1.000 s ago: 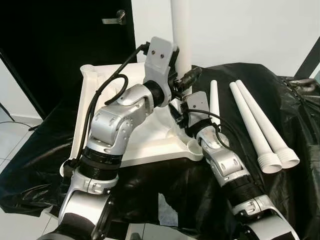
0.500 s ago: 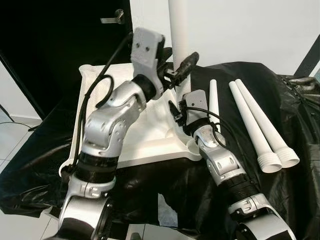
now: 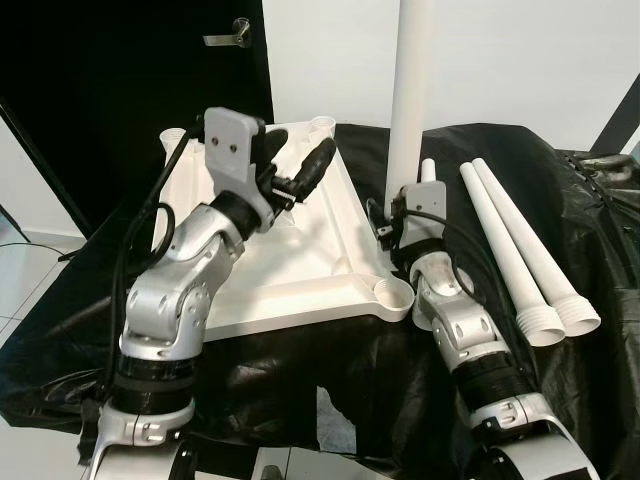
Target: Building children table
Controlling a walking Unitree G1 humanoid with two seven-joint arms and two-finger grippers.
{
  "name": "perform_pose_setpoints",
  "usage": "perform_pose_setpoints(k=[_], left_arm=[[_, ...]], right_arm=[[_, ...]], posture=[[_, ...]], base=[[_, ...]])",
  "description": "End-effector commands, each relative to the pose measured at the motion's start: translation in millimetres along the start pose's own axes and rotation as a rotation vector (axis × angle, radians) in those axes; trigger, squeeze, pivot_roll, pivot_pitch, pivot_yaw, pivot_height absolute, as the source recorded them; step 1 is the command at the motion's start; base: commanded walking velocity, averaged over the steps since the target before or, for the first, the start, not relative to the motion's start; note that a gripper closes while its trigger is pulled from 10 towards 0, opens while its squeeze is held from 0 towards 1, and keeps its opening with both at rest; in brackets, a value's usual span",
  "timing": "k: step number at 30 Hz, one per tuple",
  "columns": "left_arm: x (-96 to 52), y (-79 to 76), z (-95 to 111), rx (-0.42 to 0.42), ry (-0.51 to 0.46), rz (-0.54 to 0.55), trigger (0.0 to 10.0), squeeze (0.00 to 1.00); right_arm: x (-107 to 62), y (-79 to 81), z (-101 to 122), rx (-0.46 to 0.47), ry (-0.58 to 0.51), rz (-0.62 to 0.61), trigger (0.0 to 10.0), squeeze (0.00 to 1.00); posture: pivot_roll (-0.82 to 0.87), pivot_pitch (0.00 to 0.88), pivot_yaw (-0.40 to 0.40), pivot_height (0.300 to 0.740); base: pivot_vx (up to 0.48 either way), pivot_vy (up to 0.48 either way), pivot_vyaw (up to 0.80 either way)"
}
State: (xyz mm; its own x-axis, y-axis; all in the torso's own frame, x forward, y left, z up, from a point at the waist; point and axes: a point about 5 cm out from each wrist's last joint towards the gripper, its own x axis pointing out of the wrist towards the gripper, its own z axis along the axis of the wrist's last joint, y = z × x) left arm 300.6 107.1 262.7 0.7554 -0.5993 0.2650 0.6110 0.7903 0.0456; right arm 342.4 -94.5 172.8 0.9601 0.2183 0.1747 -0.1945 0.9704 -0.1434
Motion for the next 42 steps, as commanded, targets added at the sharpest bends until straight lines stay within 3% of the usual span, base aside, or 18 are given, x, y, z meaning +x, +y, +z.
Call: perform_pose_setpoints(k=[1, 7, 12, 18, 27, 42], left_arm=[[-5.1, -2.0, -3, 0.004, 0.020, -0.031, 10.0, 0.00], [-20.9, -8.4, -19, -0.029, 0.085, -0.059, 10.0, 0.00], [-25.7, -13.6, -24, -0.037, 0.104, -0.094, 10.0, 0.00], [-41.8, -26.6, -42, -0.034, 0.160, -0.198, 10.0, 0.00], [-60.2, -37.1, -65, 0.035, 0.292, -0.307, 10.0, 0.00], [-71.7, -40.6, -72, 0.063, 0.344, -0.351, 10.0, 0.00]], right_arm=[[-0.8, -2.9, 6, 0.016, -0.027, -0.004, 10.0, 0.00], [-5.6, -2.0, 5, -0.006, -0.039, 0.036, 10.0, 0.00], [-7.7, -0.3, 5, 0.005, -0.048, 0.059, 10.0, 0.00], [-16.6, 2.2, 7, 0.050, -0.069, 0.105, 10.0, 0.00], [-28.3, 5.0, 7, 0.087, -0.065, 0.112, 10.0, 0.00], [-46.9, -0.5, -5, 0.148, -0.005, 0.051, 10.0, 0.00]], posture=[[0.13, 0.000, -0.011, 0.740], [0.13, 0.000, -0.015, 0.740], [0.13, 0.000, -0.018, 0.740], [0.13, 0.000, -0.015, 0.740], [0.12, 0.000, -0.009, 0.740], [0.12, 0.000, 0.000, 0.740]], base=[[0.000, 0.000, 0.00], [0.000, 0.000, 0.00], [0.000, 0.000, 0.00], [0.000, 0.000, 0.00], [0.000, 0.000, 0.00], [0.000, 0.000, 0.00]])
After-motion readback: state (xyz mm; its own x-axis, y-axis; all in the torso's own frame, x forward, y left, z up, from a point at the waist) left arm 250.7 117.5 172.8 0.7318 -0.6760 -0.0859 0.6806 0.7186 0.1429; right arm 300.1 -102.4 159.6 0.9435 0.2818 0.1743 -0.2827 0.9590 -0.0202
